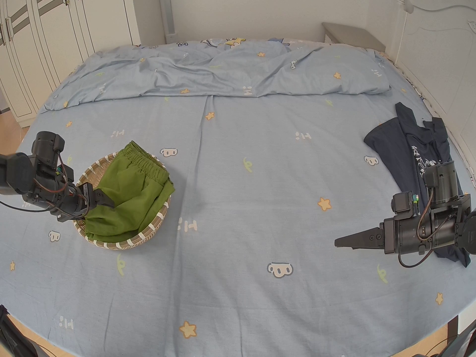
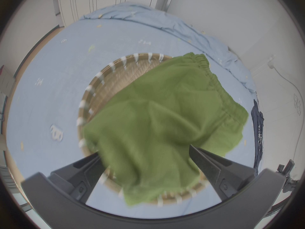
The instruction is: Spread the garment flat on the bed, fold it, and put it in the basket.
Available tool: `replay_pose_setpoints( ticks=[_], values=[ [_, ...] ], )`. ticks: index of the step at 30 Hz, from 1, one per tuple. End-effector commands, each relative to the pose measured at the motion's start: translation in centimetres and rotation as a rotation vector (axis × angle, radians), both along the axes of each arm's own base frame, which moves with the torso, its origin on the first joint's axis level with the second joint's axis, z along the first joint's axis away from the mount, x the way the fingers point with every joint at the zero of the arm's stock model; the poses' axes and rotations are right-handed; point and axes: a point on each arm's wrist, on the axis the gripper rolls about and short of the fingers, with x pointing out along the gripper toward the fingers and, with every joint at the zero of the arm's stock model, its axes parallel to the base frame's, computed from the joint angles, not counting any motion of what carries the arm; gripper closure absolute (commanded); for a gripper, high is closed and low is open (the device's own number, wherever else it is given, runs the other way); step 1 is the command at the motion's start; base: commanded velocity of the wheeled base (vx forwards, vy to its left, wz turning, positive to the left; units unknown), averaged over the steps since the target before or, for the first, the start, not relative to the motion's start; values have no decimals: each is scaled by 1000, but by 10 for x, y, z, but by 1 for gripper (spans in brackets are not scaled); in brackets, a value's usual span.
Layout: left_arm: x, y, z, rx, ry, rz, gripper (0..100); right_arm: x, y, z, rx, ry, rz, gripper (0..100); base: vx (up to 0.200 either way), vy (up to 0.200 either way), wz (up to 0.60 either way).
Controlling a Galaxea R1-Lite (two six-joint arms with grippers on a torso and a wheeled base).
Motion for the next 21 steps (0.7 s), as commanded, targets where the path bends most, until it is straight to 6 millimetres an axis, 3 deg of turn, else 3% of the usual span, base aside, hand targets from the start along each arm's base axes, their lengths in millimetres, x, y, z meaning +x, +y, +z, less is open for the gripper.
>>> replay_pose_setpoints(
  ticks=[1, 7, 9, 12, 14, 15, 16, 17, 18, 19, 20, 21],
  values=[
    [-57, -6, 95, 19, -102, -2, 0, 0, 0, 0, -1, 1, 1, 0, 0, 0, 0],
    [-106, -10, 128, 77, -74, 10, 0, -3, -1, 1, -5, -7, -7, 0, 0, 0, 0],
    [-120, -11, 134, 92, -69, -1, 0, -11, -3, 10, -2, -44, -14, 0, 0, 0, 0],
    [-150, -17, 141, 98, -81, -19, 0, -44, -14, 38, 19, -180, -44, 0, 0, 0, 0],
    [-154, -18, 140, 97, -84, -21, 0, -48, -16, 40, 24, -198, -45, 0, 0, 0, 0],
    [-179, -25, 135, 93, -108, -50, 0, -84, -26, 51, 34, -318, -36, 0, 0, 0, 0],
    [-183, -26, 134, 94, -116, -55, 0, -89, -27, 52, 35, -332, -36, 0, 0, 0, 0],
    [-206, -30, 130, 88, -169, -62, 0, -115, -34, 54, 30, -429, -24, 0, 0, 0, 0],
    [-211, -30, 129, 88, -180, -64, 0, -120, -35, 54, 29, -447, -21, 0, 0, 0, 0],
    [-239, -32, 119, 86, -249, -57, 0, -148, -44, 53, 39, -533, -30, 0, 0, 0, 0],
    [-253, -33, 114, 88, -296, -52, 0, -161, -47, 50, 48, -564, -32, 0, 0, 0, 0],
    [-253, -33, 114, 88, -296, -52, 0, -161, -47, 50, 48, -564, -32, 0, 0, 0, 0]
  ],
)
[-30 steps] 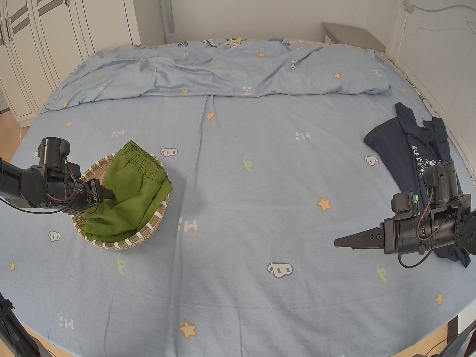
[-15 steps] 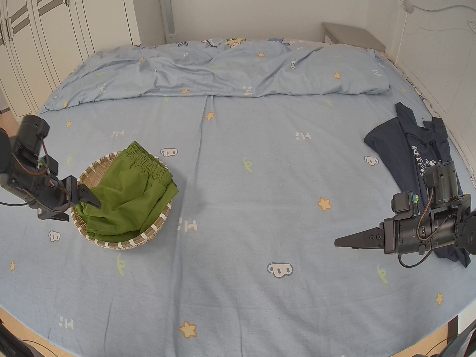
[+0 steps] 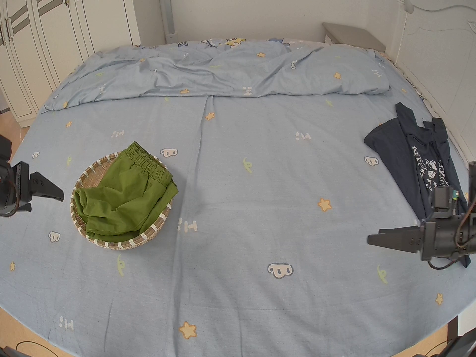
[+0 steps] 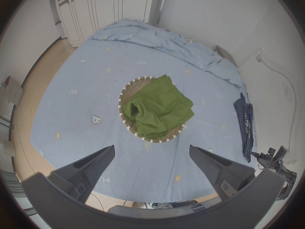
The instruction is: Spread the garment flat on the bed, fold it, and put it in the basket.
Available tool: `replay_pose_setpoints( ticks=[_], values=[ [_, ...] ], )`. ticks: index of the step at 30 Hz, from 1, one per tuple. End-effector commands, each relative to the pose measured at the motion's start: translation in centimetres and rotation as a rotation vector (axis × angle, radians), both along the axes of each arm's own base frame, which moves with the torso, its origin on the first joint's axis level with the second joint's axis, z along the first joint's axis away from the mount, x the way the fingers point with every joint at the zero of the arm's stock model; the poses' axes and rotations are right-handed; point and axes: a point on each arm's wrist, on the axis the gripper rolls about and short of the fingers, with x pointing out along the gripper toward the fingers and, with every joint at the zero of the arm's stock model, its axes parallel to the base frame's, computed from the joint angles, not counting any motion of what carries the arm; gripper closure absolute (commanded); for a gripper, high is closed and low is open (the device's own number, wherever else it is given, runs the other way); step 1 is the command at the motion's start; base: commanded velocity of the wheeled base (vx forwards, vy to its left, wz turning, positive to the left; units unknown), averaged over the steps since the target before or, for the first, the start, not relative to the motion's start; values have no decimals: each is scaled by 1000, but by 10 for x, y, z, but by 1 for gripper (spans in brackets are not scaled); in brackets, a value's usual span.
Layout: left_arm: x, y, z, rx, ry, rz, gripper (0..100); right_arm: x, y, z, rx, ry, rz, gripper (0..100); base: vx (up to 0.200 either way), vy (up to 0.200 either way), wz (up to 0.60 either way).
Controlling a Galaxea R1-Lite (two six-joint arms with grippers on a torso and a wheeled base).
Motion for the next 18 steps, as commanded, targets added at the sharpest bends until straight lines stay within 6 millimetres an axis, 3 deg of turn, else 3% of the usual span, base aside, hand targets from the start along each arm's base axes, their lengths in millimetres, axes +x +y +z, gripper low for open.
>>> replay_pose_setpoints(
  ticks=[1, 4, 7, 12, 13, 18],
  values=[
    [-130, -15, -24, 3, -318, -35, 0, -129, -35, 5, 51, -405, -17, 0, 0, 0, 0],
    [-172, -17, -57, 7, -428, -30, 0, -160, -43, -19, 80, -436, -36, 0, 0, 0, 0],
    [-194, -18, -83, 7, -462, -34, 0, -176, -47, -29, 95, -444, -72, 0, 0, 0, 0],
    [-206, -18, -129, 10, -469, -38, 0, -196, -50, -40, 102, -478, -88, 0, 0, 0, 0],
    [-207, -18, -133, 10, -473, -41, 0, -197, -51, -41, 103, -478, -87, 0, 0, 0, 0],
    [-203, -18, -186, 16, -578, -68, 0, -212, -53, -64, 98, -475, -95, 0, 0, 0, 0]
  ],
)
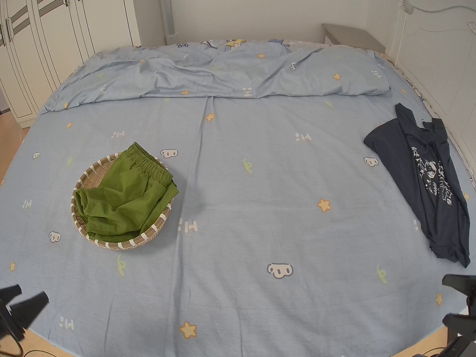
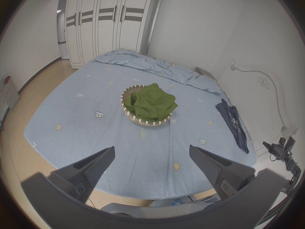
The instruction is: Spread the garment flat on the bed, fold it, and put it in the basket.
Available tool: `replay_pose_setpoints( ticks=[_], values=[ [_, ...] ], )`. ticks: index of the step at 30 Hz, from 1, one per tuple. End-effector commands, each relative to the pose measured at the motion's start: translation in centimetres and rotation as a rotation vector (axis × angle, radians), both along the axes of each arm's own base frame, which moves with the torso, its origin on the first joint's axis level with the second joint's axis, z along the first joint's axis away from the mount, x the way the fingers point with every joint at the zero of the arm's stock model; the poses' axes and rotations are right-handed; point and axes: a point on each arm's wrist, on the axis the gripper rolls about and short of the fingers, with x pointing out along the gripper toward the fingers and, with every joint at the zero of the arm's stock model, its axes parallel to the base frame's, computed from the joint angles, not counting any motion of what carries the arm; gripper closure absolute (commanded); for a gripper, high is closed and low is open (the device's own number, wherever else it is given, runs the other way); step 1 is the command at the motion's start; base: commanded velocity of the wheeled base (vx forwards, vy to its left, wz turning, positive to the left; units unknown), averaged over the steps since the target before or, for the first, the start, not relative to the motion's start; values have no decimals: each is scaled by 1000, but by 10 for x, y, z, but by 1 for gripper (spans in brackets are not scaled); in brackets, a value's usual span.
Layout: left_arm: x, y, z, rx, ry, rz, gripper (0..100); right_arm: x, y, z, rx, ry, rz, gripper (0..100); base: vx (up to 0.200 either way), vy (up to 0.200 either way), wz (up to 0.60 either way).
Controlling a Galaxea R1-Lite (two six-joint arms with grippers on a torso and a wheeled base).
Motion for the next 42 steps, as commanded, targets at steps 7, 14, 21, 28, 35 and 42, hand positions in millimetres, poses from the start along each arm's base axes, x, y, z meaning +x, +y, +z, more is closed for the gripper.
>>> replay_pose_setpoints(
  ticks=[7, 14, 21, 28, 35, 42],
  values=[
    [-30, 2, -118, 117, -455, 17, 0, -39, -13, -76, -128, -110, -332, 0, 0, 0, 0],
    [-25, 5, -125, 268, -477, 119, 0, -35, -19, -79, -267, -137, -697, 0, 0, 0, 0],
    [-25, 5, -126, 264, -471, 118, 0, -42, -18, -82, -219, -226, -853, 0, 0, 0, 0],
    [-25, 5, -126, 263, -471, 116, 0, -41, -18, -82, -232, -241, -890, 0, 0, 0, 0],
    [-25, 5, -126, 267, -472, 114, 0, -38, -17, -89, -303, -272, -800, 0, 0, 0, 0],
    [-25, 5, -126, 264, -472, 115, 0, -38, -17, -88, -297, -279, -806, 0, 0, 0, 0]
  ],
)
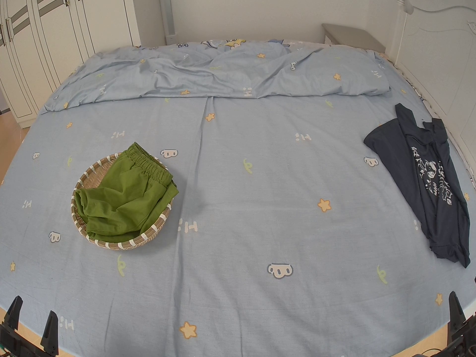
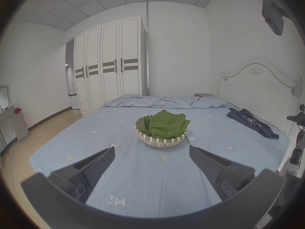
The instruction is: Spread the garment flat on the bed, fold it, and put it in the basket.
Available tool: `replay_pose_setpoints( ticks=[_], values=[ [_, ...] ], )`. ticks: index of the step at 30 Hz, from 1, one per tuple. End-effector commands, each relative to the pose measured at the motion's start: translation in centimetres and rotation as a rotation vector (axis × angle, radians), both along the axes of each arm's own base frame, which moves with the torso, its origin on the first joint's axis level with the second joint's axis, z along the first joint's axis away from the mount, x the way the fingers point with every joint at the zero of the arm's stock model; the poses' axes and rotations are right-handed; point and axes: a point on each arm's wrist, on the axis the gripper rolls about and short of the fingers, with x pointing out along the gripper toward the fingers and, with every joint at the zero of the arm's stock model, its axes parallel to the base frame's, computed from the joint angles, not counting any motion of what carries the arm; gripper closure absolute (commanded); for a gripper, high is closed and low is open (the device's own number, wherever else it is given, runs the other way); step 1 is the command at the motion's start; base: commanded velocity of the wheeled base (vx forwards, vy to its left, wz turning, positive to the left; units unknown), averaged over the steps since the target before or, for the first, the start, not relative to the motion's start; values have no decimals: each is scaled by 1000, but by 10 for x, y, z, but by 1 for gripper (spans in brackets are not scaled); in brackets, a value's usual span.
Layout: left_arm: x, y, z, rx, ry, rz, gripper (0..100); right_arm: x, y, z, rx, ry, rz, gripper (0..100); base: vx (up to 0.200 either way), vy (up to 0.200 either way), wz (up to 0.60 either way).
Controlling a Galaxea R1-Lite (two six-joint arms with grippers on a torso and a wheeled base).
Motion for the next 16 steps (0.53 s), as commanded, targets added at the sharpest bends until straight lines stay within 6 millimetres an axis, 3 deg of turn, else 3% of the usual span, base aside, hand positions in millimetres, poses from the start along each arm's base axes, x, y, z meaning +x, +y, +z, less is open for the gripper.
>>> replay_pose_setpoints(
  ticks=[1, 16],
  values=[
    [1, 0, -5, -1, 11, 1, 0, 0, 0, -6, -1, 6, 3, 0, 0, 0, 0],
    [1, 0, -5, 0, 11, -1, 0, 0, 0, -6, -3, 6, 4, 0, 0, 0, 0]
  ],
)
